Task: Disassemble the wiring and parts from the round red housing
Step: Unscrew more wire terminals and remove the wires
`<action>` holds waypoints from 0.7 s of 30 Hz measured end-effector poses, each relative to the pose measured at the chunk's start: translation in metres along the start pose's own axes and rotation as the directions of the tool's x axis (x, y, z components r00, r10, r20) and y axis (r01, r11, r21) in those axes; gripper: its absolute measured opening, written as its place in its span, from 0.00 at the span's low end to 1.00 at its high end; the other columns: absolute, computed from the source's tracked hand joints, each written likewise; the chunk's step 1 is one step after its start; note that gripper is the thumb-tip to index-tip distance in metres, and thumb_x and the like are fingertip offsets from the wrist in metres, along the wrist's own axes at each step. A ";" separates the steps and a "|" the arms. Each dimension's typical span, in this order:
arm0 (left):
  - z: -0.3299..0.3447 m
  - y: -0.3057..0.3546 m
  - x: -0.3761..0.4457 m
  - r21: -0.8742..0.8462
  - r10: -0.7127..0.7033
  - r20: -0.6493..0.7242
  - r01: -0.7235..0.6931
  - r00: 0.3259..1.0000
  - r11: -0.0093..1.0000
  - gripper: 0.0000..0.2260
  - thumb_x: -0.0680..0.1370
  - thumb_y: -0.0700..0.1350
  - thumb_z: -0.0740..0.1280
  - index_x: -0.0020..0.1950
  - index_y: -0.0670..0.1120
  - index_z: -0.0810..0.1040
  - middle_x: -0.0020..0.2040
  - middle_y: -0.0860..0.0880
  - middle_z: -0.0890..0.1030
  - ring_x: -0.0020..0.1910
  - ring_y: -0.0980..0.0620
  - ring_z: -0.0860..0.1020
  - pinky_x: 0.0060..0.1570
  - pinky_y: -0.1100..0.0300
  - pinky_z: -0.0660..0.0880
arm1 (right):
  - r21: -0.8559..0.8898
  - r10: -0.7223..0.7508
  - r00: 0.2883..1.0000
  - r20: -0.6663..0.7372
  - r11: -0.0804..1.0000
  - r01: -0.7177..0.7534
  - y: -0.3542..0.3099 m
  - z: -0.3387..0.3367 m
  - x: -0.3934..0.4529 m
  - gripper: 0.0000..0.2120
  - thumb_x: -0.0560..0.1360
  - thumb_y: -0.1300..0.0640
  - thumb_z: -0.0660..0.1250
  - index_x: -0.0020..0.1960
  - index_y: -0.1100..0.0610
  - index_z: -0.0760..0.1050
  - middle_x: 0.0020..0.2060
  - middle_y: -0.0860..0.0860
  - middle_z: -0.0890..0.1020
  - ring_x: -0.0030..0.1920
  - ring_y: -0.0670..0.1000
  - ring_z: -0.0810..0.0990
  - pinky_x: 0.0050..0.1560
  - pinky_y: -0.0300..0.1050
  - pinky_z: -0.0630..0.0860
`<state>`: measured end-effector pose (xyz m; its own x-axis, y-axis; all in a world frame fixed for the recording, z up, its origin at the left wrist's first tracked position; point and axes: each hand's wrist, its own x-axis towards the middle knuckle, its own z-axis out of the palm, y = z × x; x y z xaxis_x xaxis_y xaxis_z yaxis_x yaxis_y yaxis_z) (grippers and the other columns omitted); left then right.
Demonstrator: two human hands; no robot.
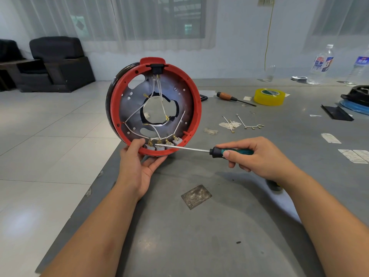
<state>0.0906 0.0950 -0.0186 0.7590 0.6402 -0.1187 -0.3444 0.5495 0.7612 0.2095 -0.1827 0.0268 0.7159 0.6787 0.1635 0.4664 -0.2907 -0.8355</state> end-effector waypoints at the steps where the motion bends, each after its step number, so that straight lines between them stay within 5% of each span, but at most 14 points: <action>1: 0.000 0.000 0.000 -0.004 -0.006 0.003 0.006 1.000 1.000 0.13 0.82 0.42 0.68 0.63 0.45 0.68 0.61 0.38 0.79 0.52 0.39 0.87 0.48 0.44 0.85 | -0.006 0.000 1.000 0.000 1.000 0.000 0.000 -0.001 0.000 0.10 0.76 0.43 0.71 0.55 0.34 0.84 0.36 0.49 0.86 0.29 0.45 0.72 0.34 0.40 0.74; 11: -0.005 -0.001 0.003 -0.002 0.024 0.092 -0.024 0.995 1.000 0.10 0.79 0.38 0.66 0.59 0.43 0.71 0.44 0.44 0.86 0.55 0.35 0.86 0.52 0.39 0.84 | -0.064 -0.028 1.000 -0.005 0.998 0.027 -0.001 -0.005 -0.002 0.09 0.77 0.45 0.71 0.54 0.32 0.83 0.36 0.48 0.86 0.29 0.43 0.73 0.32 0.35 0.73; 15: -0.004 0.001 0.002 -0.003 0.028 0.113 -0.028 0.993 1.000 0.17 0.77 0.39 0.70 0.65 0.43 0.73 0.58 0.38 0.85 0.58 0.32 0.85 0.54 0.36 0.83 | -0.067 -0.034 0.999 -0.015 0.997 0.033 -0.002 -0.007 -0.002 0.10 0.77 0.48 0.72 0.53 0.32 0.84 0.35 0.48 0.86 0.28 0.43 0.72 0.31 0.34 0.72; 21: 0.000 0.004 -0.005 0.032 0.061 0.139 -0.066 0.988 0.997 0.29 0.76 0.44 0.75 0.75 0.40 0.71 0.64 0.42 0.84 0.58 0.30 0.84 0.54 0.35 0.83 | -0.055 -0.017 1.000 -0.022 0.998 0.016 -0.002 -0.012 -0.002 0.10 0.78 0.49 0.72 0.52 0.33 0.85 0.34 0.49 0.86 0.27 0.44 0.72 0.31 0.36 0.72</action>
<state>0.0858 0.0938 -0.0152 0.8062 0.5914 0.0179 -0.3761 0.4888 0.7872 0.2136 -0.1912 0.0342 0.7192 0.6684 0.1896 0.5059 -0.3167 -0.8024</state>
